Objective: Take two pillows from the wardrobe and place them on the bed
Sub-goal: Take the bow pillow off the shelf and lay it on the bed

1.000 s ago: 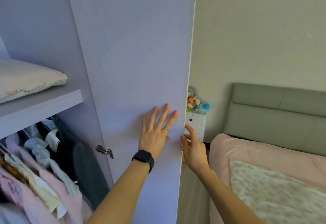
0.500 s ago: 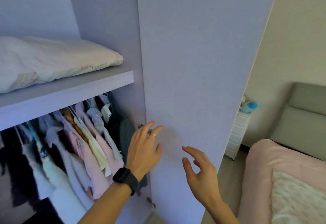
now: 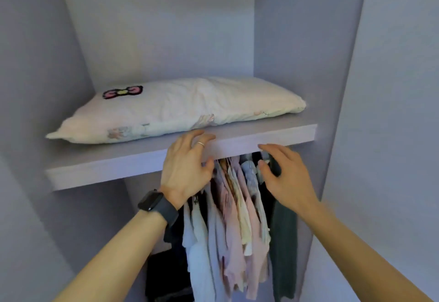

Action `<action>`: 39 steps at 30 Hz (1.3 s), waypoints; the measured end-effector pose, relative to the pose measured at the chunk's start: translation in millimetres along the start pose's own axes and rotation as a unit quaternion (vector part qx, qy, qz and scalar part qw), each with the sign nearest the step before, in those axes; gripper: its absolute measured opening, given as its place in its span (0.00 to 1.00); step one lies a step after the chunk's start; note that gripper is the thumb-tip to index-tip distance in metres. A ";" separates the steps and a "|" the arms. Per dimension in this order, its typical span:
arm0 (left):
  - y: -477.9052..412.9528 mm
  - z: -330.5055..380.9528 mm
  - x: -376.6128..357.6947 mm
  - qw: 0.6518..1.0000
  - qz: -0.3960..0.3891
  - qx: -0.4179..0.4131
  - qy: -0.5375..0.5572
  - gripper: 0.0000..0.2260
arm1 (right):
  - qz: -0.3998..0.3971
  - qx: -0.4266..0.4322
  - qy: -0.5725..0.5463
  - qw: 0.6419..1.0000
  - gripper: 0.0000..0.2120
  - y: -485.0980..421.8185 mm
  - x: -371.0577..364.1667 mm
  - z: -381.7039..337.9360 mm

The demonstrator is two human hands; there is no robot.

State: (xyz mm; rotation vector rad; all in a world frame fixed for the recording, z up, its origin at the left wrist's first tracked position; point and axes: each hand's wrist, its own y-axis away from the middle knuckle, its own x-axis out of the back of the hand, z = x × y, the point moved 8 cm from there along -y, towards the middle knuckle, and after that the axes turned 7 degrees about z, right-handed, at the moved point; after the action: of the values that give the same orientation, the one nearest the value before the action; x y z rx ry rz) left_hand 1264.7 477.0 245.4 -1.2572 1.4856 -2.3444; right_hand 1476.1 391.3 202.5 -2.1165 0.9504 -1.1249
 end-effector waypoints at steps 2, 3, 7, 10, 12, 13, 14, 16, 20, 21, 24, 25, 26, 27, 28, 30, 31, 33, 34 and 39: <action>-32.7 -17.3 8.6 0.999 0.011 0.016 -0.033 0.24 | -0.020 0.021 -0.005 1.000 0.20 -46.7 -10.5 -2.2; -48.2 -24.7 10.5 0.998 0.018 0.020 -0.052 0.24 | -0.027 0.031 -0.003 0.999 0.21 -69.5 -15.0 -2.0; -96.9 -48.5 2.5 0.988 0.005 0.042 -0.145 0.27 | -0.064 0.056 0.044 0.995 0.29 -150.5 -33.8 6.9; -118.2 -63.8 -22.9 0.974 -0.067 0.058 -0.211 0.35 | -0.152 0.053 0.169 0.972 0.43 -195.1 -57.1 28.6; -129.0 -74.0 -36.2 0.965 -0.094 0.072 -0.234 0.41 | -0.209 0.048 0.235 0.948 0.52 -216.6 -72.8 47.3; -132.9 -79.7 -41.3 0.962 -0.102 0.086 -0.237 0.43 | -0.229 0.051 0.261 0.936 0.54 -224.5 -79.8 57.0; -134.9 -86.4 -46.1 0.961 -0.110 0.106 -0.231 0.45 | -0.245 0.053 0.274 0.928 0.54 -229.5 -86.7 67.9; -130.0 -99.2 -57.7 0.957 -0.129 0.150 -0.211 0.43 | -0.268 0.044 0.250 0.929 0.49 -230.0 -100.9 88.0; -103.6 -108.3 -78.4 0.948 -0.132 0.159 -0.240 0.36 | -0.248 0.044 0.208 0.945 0.37 -213.2 -113.6 104.2; -101.6 -108.8 -79.8 0.949 -0.123 0.160 -0.243 0.34 | -0.239 0.048 0.213 0.946 0.36 -212.0 -112.6 103.9; -104.2 -103.7 -76.7 0.952 -0.098 0.149 -0.250 0.27 | -0.224 0.050 0.228 0.946 0.34 -211.1 -106.9 98.7; -104.4 -101.4 -74.6 0.953 -0.091 0.145 -0.250 0.25 | -0.220 0.052 0.234 0.946 0.33 -209.8 -105.4 96.4; -103.4 -100.2 -72.8 0.955 -0.088 0.143 -0.246 0.24 | -0.218 0.053 0.241 0.944 0.33 -207.3 -103.8 94.5; -101.2 -98.8 -70.6 0.957 -0.086 0.142 -0.239 0.23 | -0.216 0.055 0.249 0.943 0.32 -204.5 -101.3 92.1; -97.8 -98.5 -68.1 0.958 -0.087 0.141 -0.233 0.23 | -0.211 0.059 0.257 0.941 0.32 -200.9 -97.8 88.5; -90.4 -98.5 -60.8 0.960 -0.088 0.136 -0.228 0.22 | -0.198 0.070 0.273 0.939 0.31 -189.4 -87.3 78.0; -86.9 -98.4 -55.4 0.961 -0.087 0.134 -0.225 0.22 | -0.191 0.076 0.284 0.936 0.31 -181.5 -80.6 70.6; -78.3 -98.9 -40.2 0.965 -0.084 0.135 -0.207 0.23 | -0.178 0.090 0.309 0.930 0.31 -160.8 -66.2 50.6; -72.6 -100.5 -31.8 0.966 -0.087 0.142 -0.199 0.24 | -0.171 0.099 0.319 0.927 0.31 -148.8 -60.1 38.6; -35.8 -118.5 1.5 0.955 -0.146 0.216 -0.143 0.29 | -0.142 0.122 0.303 0.934 0.31 -88.8 -39.7 -26.5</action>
State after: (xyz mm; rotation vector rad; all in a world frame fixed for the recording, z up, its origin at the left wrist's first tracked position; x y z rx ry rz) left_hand 1195.0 579.1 252.5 -1.6757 0.6895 -2.3371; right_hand 1466.4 471.8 262.5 -1.7607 0.7100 -2.0057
